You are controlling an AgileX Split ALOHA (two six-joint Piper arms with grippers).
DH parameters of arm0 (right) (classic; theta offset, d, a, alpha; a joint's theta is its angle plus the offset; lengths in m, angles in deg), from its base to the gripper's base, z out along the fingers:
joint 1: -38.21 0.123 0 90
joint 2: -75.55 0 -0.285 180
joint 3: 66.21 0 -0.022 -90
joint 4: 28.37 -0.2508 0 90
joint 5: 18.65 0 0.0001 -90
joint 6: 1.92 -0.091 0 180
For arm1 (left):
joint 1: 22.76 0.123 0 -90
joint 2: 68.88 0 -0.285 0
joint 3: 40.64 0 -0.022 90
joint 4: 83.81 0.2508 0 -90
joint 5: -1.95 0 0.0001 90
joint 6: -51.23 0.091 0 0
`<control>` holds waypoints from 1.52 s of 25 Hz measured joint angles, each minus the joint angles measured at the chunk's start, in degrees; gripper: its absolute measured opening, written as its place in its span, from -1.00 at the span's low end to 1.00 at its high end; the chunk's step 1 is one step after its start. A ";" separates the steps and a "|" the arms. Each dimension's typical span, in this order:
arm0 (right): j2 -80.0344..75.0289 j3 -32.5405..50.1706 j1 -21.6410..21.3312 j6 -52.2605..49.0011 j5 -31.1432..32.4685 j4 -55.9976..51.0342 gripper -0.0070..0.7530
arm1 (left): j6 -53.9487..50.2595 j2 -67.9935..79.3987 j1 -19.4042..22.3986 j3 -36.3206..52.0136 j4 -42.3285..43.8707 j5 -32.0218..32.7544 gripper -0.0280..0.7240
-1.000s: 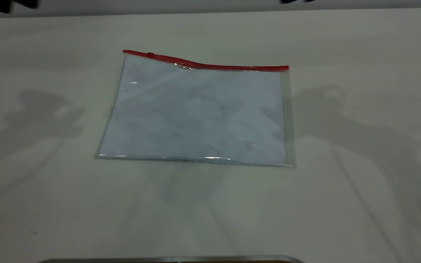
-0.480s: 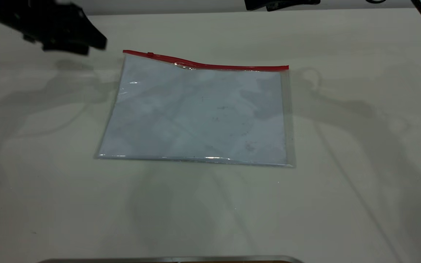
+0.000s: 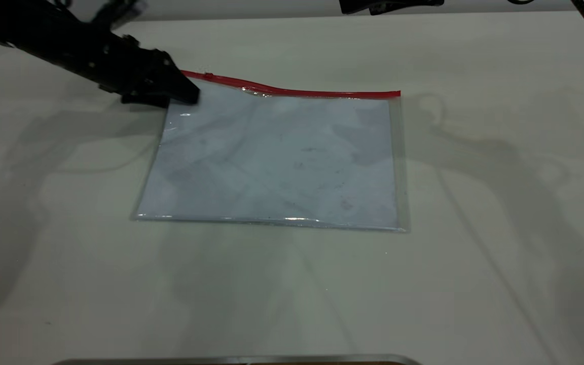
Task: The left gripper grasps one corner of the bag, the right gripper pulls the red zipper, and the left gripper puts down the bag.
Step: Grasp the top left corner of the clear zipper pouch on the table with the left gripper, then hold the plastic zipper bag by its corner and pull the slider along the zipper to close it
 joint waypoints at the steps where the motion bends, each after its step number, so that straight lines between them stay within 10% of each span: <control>1: -0.13 0.00 0.00 0.00 -0.15 -0.04 0.40 | 0.21 0.00 -0.44 0.00 0.11 -0.11 0.51; 10: -4.71 -6.24 0.00 -0.07 0.62 -0.17 0.40 | 7.32 -0.33 -1.01 -0.29 0.33 1.92 -0.78; 24: -22.53 -31.05 0.06 -3.50 24.44 0.91 0.37 | 33.76 -7.04 -1.52 -0.29 6.02 15.42 -0.76; 38: -29.70 -36.60 7.19 -3.63 22.87 1.63 0.36 | 35.74 -7.61 -4.08 -0.29 8.61 14.76 -0.75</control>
